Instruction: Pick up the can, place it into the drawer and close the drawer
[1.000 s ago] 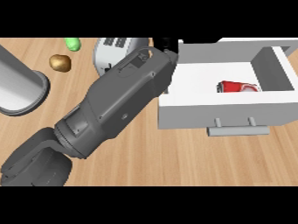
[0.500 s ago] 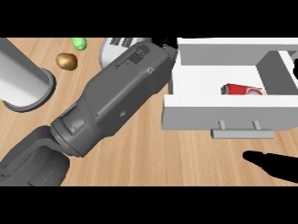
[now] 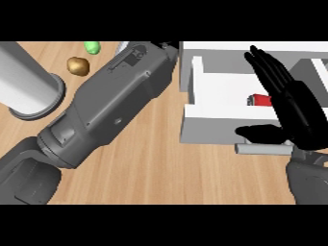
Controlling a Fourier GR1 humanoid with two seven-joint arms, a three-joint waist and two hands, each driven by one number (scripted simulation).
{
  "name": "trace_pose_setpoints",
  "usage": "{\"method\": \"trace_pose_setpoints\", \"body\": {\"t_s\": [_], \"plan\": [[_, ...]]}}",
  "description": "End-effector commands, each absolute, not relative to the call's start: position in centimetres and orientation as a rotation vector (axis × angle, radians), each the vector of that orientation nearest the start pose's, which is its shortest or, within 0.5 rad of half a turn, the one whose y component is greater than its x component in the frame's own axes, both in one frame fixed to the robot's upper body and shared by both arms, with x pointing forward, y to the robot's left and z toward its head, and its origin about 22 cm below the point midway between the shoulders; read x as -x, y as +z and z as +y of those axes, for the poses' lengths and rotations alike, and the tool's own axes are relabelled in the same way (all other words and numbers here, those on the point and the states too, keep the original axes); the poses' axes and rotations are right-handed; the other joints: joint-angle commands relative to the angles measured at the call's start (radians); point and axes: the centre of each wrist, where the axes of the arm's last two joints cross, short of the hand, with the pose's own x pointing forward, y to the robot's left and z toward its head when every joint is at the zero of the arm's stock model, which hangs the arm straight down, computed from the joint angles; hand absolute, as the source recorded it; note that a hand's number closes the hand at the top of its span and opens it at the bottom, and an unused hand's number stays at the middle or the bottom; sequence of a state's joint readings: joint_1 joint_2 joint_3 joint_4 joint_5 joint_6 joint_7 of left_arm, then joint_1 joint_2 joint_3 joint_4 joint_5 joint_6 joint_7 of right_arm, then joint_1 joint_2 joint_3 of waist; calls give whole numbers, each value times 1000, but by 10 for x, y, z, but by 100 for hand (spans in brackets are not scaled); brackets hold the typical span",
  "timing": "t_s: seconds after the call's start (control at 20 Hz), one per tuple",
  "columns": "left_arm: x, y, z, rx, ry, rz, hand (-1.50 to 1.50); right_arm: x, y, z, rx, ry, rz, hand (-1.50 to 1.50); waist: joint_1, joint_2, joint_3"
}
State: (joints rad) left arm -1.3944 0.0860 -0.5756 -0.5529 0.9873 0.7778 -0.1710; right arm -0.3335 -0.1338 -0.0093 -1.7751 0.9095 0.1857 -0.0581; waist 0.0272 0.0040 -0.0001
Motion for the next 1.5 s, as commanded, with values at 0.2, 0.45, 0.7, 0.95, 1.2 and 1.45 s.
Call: {"method": "trace_pose_setpoints", "body": {"t_s": [0.2, 0.45, 0.7, 0.95, 1.2, 1.45], "plan": [[-431, 202, 42, -50, 152, -1721, -150, -348, 115, -202, 982, 1165, -1743, -150, 11, -3, 0], [-425, 223, 43, -45, 183, -1715, -150, -374, 68, -188, 1021, 1149, -1683, -150, 20, -1, 1], [-420, 208, 69, -39, 164, -1705, -150, -391, 39, -203, 1079, 1180, -1637, -150, 21, 0, 1], [-413, 216, 82, -38, 166, -1703, -150, -407, 34, -208, 1171, 1146, -1627, -150, 31, 3, 2], [-410, 208, 86, -80, 162, -1713, -150, -414, 27, -214, 1224, 1099, -1651, -150, 32, 11, 2], [-409, 212, 103, -58, 168, -1723, -150, -426, 34, -209, 1278, 1048, -1664, -150, 40, 16, 2]]}}
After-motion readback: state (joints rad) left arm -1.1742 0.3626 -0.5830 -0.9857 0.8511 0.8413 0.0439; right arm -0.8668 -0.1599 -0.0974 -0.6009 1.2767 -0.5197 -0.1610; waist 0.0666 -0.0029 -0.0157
